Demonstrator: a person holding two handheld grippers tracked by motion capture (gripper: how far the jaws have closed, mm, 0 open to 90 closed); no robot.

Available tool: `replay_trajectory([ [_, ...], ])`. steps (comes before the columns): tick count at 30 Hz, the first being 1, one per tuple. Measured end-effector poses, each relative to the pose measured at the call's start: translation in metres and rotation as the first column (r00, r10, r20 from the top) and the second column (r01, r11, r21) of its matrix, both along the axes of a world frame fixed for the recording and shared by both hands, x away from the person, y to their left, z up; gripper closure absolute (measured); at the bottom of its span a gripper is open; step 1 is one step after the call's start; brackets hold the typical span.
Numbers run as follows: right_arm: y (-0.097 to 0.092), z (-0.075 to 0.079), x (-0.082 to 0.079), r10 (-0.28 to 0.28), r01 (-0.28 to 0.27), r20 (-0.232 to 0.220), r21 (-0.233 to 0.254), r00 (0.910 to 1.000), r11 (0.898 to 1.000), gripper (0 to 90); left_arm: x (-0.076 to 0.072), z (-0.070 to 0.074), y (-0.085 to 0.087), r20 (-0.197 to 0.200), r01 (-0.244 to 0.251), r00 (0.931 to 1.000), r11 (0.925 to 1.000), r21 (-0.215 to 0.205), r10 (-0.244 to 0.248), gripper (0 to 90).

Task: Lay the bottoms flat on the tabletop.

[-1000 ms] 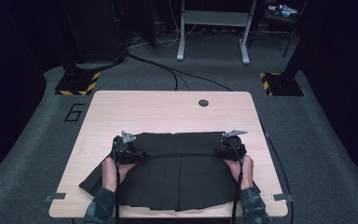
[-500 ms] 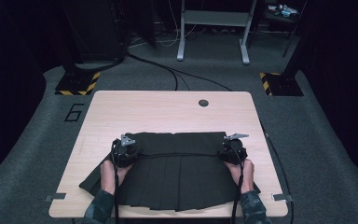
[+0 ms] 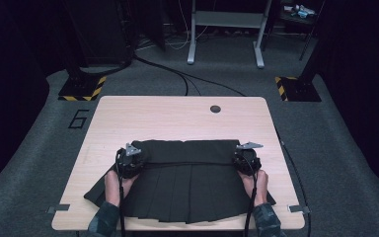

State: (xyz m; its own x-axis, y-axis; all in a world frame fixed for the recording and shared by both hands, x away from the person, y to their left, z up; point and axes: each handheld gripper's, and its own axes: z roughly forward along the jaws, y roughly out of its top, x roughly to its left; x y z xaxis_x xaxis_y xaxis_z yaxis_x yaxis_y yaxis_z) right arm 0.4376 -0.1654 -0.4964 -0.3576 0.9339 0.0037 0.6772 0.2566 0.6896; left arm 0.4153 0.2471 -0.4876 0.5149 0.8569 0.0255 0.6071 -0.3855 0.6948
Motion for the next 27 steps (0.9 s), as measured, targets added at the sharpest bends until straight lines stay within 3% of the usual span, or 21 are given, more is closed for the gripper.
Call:
replay_trajectory([
  [4, -0.003, 0.007, -0.003, 0.007, -0.007, 0.024, 0.023, 0.9997, 1.000, 84.5, 0.000, 0.004, 0.005, 0.008, 0.009, 0.9999, 0.9999, -0.014, -0.009, 82.1],
  [9, -0.003, 0.017, -0.005, 0.019, -0.020, 0.059, 0.014, 0.9981, 1.000, 84.7, 0.003, 0.011, 0.006, 0.019, 0.012, 0.9998, 0.9998, -0.015, -0.011, 82.3],
  [18, -0.001, 0.039, 0.007, 0.029, -0.030, 0.082, 0.006, 0.9962, 1.000, 85.2, 0.016, 0.025, 0.008, 0.033, 0.016, 0.9993, 0.9998, -0.015, -0.015, 82.4],
  [27, 0.004, 0.059, 0.039, 0.036, -0.035, 0.076, -0.017, 0.9964, 0.999, 85.6, 0.054, 0.046, 0.007, 0.038, 0.007, 0.9993, 0.9999, -0.007, -0.007, 82.5],
])
